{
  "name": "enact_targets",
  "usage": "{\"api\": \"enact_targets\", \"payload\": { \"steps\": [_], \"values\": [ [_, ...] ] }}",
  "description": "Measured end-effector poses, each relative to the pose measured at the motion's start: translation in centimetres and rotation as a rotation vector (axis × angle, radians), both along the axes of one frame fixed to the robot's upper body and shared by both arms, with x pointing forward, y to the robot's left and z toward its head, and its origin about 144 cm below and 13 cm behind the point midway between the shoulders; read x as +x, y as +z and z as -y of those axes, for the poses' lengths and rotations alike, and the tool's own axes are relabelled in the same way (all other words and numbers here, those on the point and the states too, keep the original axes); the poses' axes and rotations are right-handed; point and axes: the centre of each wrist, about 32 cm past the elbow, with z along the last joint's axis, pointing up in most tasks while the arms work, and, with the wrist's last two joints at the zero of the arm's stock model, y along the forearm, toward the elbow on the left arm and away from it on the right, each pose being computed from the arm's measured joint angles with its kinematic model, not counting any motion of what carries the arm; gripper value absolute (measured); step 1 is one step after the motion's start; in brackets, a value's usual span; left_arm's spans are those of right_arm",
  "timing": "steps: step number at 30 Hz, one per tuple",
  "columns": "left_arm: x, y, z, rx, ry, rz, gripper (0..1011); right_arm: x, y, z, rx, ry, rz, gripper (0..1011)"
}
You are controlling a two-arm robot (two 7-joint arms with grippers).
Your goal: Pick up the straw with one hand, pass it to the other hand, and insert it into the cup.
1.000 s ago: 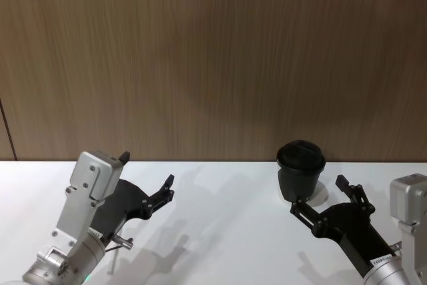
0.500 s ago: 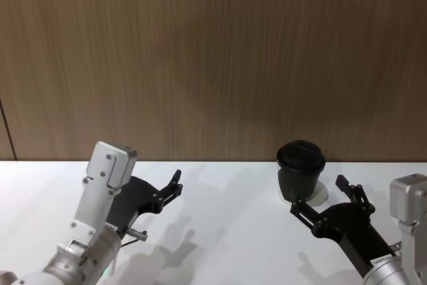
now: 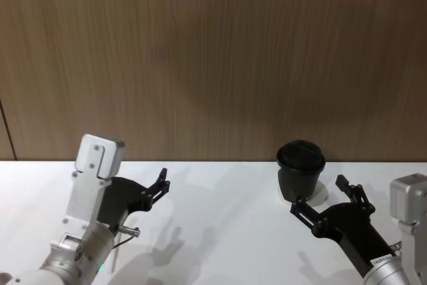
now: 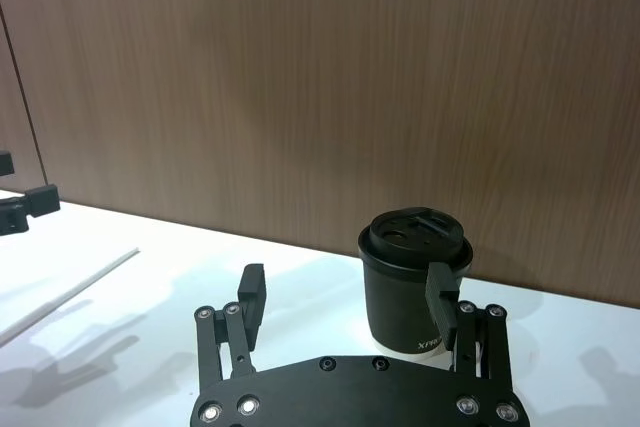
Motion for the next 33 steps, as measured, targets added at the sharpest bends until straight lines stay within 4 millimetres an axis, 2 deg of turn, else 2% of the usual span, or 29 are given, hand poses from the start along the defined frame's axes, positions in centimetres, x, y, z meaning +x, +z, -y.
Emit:
{"api": "enact_targets", "payload": {
  "steps": [23,33],
  "values": [
    [-0.3,0.7,-2.9,-0.059,0.065,-0.202,1003,0.0,0.0,0.0,0.000,0.000,0.000,1001],
    [-0.3,0.5,-3.2,-0.097,0.078,-0.292,1003,0.0,0.0,0.0,0.000,0.000,0.000,1001]
  ]
}}
